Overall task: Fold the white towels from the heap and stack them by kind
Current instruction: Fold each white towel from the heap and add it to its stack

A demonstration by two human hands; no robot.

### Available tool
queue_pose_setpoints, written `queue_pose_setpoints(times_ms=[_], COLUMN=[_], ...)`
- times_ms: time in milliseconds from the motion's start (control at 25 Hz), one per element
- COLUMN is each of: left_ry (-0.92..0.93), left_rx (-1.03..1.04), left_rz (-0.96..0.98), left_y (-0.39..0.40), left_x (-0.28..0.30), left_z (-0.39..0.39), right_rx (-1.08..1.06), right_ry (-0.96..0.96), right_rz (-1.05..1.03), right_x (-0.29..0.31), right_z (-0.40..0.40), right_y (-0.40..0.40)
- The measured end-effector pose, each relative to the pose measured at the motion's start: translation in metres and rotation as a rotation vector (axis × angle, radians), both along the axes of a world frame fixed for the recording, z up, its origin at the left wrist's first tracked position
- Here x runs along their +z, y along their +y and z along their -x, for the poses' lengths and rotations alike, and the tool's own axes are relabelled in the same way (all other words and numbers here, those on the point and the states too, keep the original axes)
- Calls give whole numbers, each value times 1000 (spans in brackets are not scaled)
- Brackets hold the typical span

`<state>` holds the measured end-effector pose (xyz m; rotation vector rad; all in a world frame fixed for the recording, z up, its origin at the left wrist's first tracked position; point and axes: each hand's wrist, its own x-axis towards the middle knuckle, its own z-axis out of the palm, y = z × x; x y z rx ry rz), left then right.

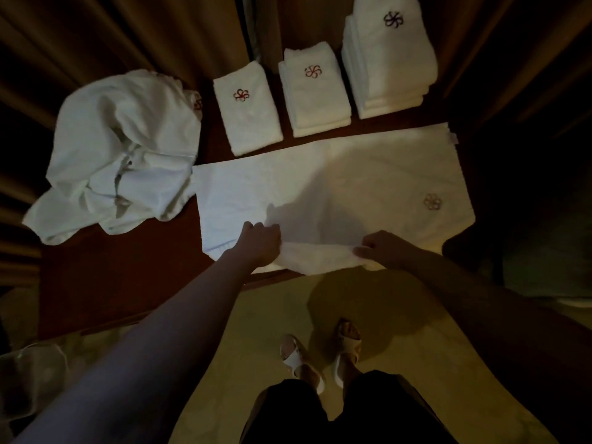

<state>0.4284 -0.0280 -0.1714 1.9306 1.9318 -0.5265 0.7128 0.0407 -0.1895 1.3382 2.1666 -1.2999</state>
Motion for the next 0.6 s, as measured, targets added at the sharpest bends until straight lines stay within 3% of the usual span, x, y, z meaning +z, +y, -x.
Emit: queue_pose_setpoints(times_ms=[160, 400, 600], left_ry=[-238, -576, -665], left_rx=[17, 76, 205], left_rz=[93, 108, 74], left_y=[19, 46, 55], left_x=[2, -4, -2], left_z=[-63, -122, -112], right_rx=[135, 90, 79], right_ry=[12, 149, -46], right_rz=[-15, 13, 160], right_x=[8, 17, -2], right_z=[-8, -13, -40], right_y=[24, 43, 35])
